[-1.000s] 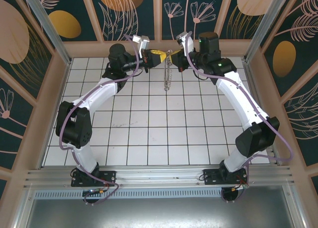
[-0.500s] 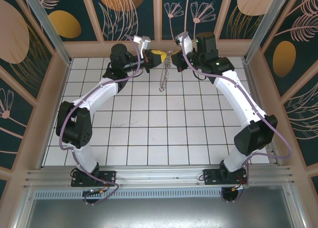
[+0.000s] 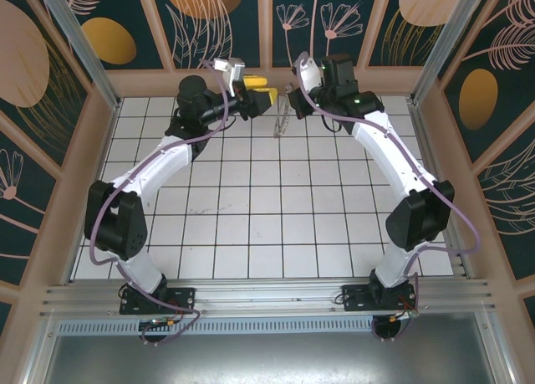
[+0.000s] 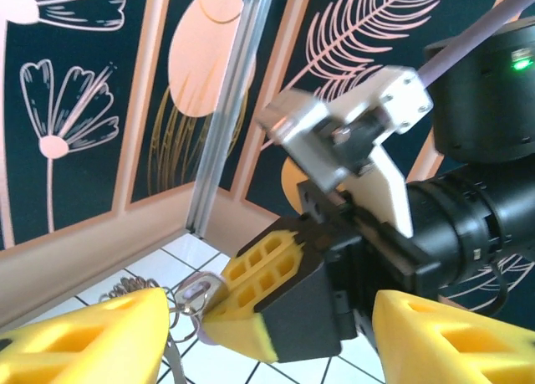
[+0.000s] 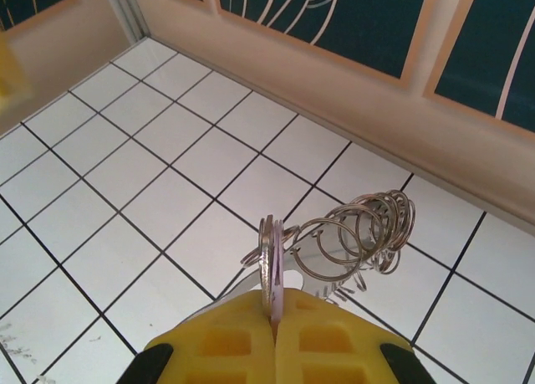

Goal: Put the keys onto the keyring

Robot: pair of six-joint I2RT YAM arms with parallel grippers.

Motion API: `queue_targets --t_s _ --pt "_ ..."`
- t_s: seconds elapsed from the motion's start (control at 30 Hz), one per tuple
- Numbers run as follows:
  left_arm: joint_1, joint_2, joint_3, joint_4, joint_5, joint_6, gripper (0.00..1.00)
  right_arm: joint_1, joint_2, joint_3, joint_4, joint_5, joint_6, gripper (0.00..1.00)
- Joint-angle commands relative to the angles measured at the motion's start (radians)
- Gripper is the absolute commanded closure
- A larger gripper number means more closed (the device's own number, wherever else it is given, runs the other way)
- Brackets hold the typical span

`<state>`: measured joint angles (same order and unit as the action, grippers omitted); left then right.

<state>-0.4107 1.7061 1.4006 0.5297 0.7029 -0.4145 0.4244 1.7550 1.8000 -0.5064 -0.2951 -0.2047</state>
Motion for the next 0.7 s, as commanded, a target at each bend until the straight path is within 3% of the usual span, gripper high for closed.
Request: queue_targets --t_s 0.0,0.23,0.5,0.67 --pt "0.027 -0.065 -0.039 0.018 -0.078 -0.006 0.26 -0.004 0.033 0.052 -0.001 -0.001 -0.016 1.0" --pt "0.079 -0.135 -0.117 0.024 -0.13 -0.029 0.11 -0.003 0.151 0.134 0.001 -0.045 -0.009 1.0" --pt "0.1 -0.181 -0.156 -0.011 -0.16 -0.014 0.09 -0.001 0.326 0.312 -0.008 -0.115 0.038 1.0" --pt "0.103 -0.188 -0.162 -0.019 -0.162 -0.014 0.09 -0.007 0.354 0.242 0.014 -0.104 0.057 1.0"
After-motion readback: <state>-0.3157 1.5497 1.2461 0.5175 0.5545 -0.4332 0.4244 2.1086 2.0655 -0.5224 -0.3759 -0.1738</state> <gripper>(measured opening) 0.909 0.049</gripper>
